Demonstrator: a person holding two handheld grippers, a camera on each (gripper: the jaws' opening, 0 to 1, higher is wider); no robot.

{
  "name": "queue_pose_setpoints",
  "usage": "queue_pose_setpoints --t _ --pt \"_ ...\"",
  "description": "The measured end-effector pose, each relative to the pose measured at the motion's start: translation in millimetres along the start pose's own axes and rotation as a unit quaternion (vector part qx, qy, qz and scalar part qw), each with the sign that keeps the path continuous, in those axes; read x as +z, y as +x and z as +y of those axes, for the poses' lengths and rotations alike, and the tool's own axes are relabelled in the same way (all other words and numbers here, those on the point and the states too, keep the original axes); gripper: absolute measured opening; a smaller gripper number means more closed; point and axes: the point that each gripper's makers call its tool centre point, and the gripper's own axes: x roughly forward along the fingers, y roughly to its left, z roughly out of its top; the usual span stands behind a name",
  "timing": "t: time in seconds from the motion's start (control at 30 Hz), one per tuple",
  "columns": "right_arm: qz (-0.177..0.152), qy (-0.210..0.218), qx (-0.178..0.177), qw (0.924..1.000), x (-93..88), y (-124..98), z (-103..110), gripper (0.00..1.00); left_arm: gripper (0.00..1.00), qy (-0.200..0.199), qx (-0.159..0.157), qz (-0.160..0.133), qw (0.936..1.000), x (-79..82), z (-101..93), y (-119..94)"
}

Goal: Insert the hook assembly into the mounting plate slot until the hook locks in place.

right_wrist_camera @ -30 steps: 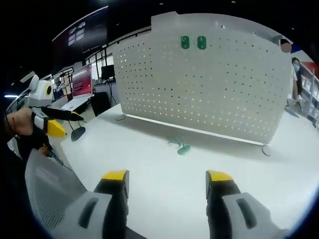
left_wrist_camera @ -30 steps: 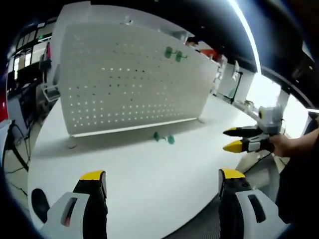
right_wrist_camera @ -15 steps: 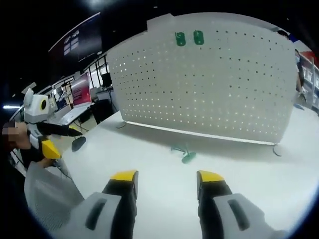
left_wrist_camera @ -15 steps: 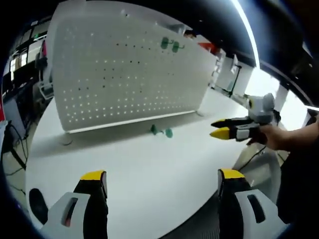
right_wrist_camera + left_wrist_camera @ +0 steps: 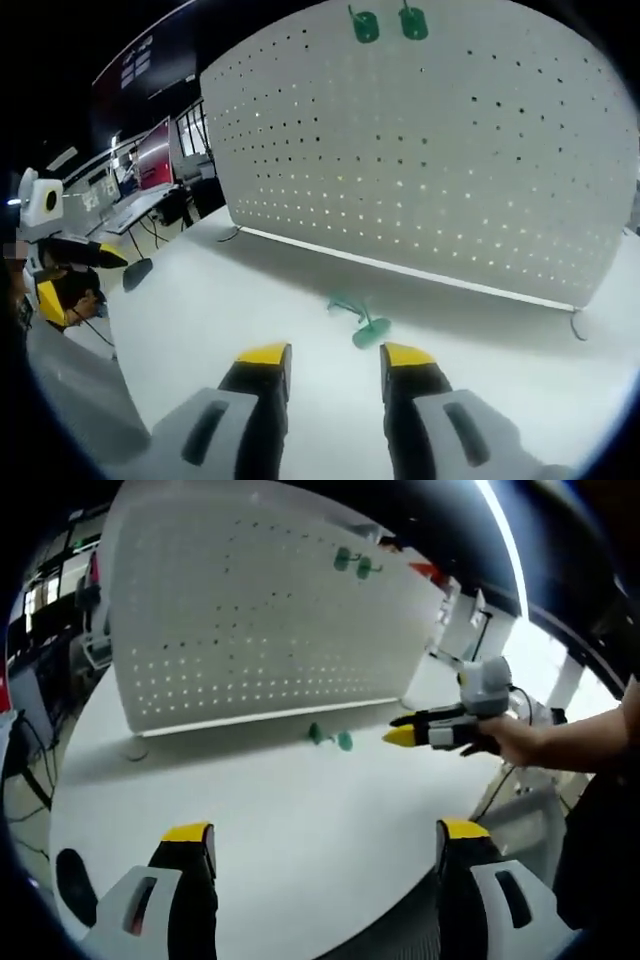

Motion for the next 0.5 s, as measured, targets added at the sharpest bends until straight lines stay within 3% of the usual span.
queue_pose_setpoints --t 0.1,0.5 --pt "0.009 -0.002 0.002 1.0 0.4 13 -5 0.27 0.92 -0.004 0.0 0.006 1.0 -2.9 1.4 2" --pt "0.043 -0.009 0.001 0.999 -2.0 57 -14 0.24 0.91 -0.02 0.012 0.011 0.9997 -4.7 15.2 1"
